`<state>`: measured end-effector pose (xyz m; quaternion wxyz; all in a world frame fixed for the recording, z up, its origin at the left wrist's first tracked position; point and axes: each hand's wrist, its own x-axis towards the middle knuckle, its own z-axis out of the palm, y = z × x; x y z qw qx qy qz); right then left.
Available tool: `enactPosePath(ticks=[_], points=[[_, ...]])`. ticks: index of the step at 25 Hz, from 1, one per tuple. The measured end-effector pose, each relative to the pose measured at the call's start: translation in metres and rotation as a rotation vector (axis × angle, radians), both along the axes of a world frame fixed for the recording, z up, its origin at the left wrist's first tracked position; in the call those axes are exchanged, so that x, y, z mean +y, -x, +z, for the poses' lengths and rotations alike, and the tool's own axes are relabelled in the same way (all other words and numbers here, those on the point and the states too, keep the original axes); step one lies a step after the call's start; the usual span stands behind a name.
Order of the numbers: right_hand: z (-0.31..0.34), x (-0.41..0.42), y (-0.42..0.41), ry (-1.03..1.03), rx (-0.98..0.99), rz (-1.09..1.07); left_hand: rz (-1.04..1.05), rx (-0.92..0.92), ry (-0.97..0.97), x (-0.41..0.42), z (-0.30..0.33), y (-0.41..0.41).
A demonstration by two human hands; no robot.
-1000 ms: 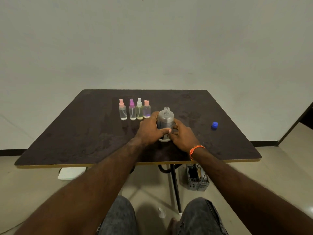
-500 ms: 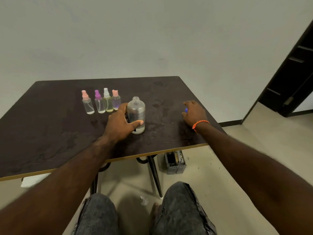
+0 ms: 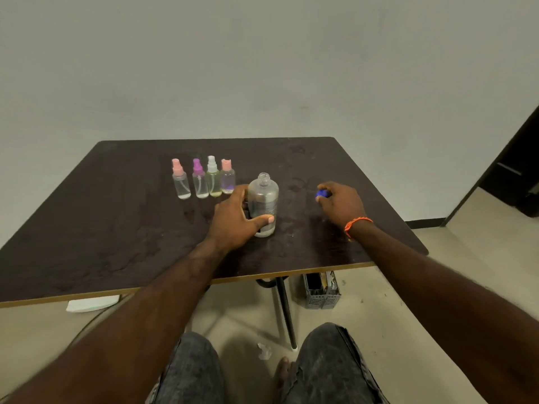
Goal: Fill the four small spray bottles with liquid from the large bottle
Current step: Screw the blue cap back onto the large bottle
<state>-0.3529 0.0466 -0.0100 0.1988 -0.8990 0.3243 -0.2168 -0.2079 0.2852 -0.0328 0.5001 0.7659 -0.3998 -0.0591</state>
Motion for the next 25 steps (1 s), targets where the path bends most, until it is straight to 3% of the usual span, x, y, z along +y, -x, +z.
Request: enactPosePath(ticks=[4, 6, 12, 20, 25], points=[[0.048, 0.064, -0.024, 0.002, -0.272, 0.174, 0.054, -0.022, -0.039, 0.002, 0.004, 0.004], [0.068, 0.09, -0.03, -0.012, -0.314, 0.256, 0.067, -0.049, -0.06, 0.003, 0.006, 0.005], [0.079, 0.117, -0.04, 0.094, -0.09, 0.346, 0.075, -0.056, -0.071, 0.005, 0.005, 0.005], [0.089, 0.118, -0.053, 0.2, 0.023, 0.122, 0.092, -0.071, -0.075, 0.007, 0.008, 0.008], [0.096, 0.124, -0.045, -0.007, 0.111, 0.355, 0.086, -0.082, -0.063, 0.007, 0.007, 0.008]])
